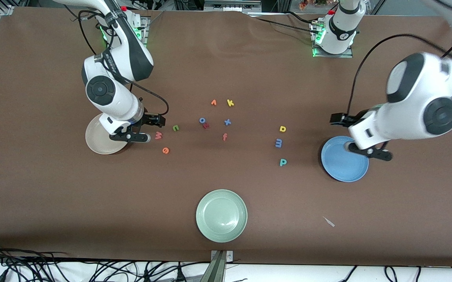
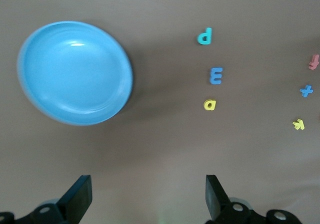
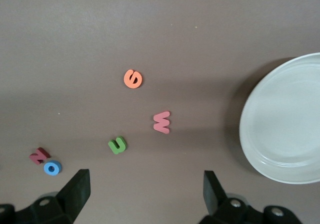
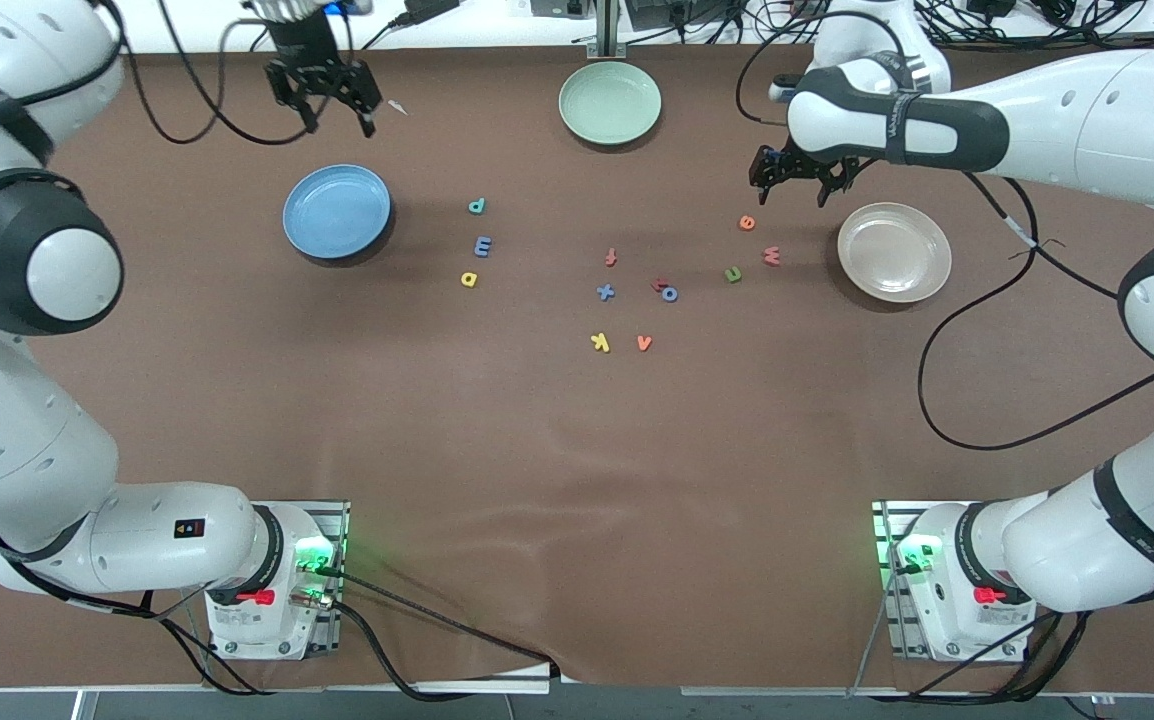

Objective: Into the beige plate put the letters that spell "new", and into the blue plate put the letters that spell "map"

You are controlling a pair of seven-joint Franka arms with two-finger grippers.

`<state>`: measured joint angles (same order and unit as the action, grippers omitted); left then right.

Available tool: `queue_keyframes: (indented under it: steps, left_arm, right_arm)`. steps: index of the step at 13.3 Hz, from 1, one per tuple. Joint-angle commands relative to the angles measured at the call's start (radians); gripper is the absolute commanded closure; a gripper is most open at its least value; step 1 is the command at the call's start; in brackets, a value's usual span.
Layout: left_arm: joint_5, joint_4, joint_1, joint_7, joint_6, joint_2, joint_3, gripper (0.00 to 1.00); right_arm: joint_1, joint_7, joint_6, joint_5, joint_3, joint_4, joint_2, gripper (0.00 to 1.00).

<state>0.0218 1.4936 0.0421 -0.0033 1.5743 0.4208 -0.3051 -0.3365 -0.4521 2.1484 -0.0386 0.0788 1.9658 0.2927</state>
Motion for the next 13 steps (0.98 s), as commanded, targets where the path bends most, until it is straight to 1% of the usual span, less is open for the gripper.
queue_keyframes:
  steps: [1,4,5,6,8,9,10,12,13]
  left_arm:
    - [0.004,-0.018,-0.089,0.000,0.093,0.080,0.007,0.00]
    - [0.003,-0.015,-0.128,-0.047,0.206,0.166,0.009,0.00]
    - [-0.023,-0.007,-0.154,-0.067,0.237,0.188,0.012,0.00]
    - [-0.076,0.007,-0.175,-0.101,0.274,0.203,0.009,0.00]
    - [-0.153,0.033,-0.235,-0.218,0.332,0.240,0.009,0.00]
    - [-0.199,0.060,-0.261,-0.294,0.364,0.255,0.007,0.00]
    - [-0.218,0.100,-0.266,-0.322,0.415,0.257,0.007,0.00]
    - [-0.218,0.198,-0.263,-0.331,0.565,0.256,0.006,0.00]
    - [-0.220,0.232,-0.263,-0.331,0.628,0.257,0.007,0.00]
  right_arm:
    - [-0.013,-0.029,0.048,-0.012,-0.004,0.024,0.014,0.00]
    - [-0.013,-0.034,0.085,-0.012,-0.004,0.025,0.057,0.00]
    - [-0.013,-0.040,0.100,-0.014,-0.004,0.025,0.072,0.00]
    - [-0.013,-0.046,0.119,-0.012,-0.004,0.033,0.080,0.00]
    - [-0.013,-0.048,0.189,-0.014,-0.005,0.068,0.088,0.00]
    - [-0.013,-0.046,0.233,-0.012,-0.007,0.089,0.091,0.00]
    - [-0.012,-0.046,0.267,-0.012,-0.007,0.105,0.100,0.00]
    - [-0.012,-0.046,0.324,-0.012,-0.007,0.108,0.137,0.00]
    - [-0.012,-0.045,0.338,-0.012,-0.008,0.110,0.152,0.00]
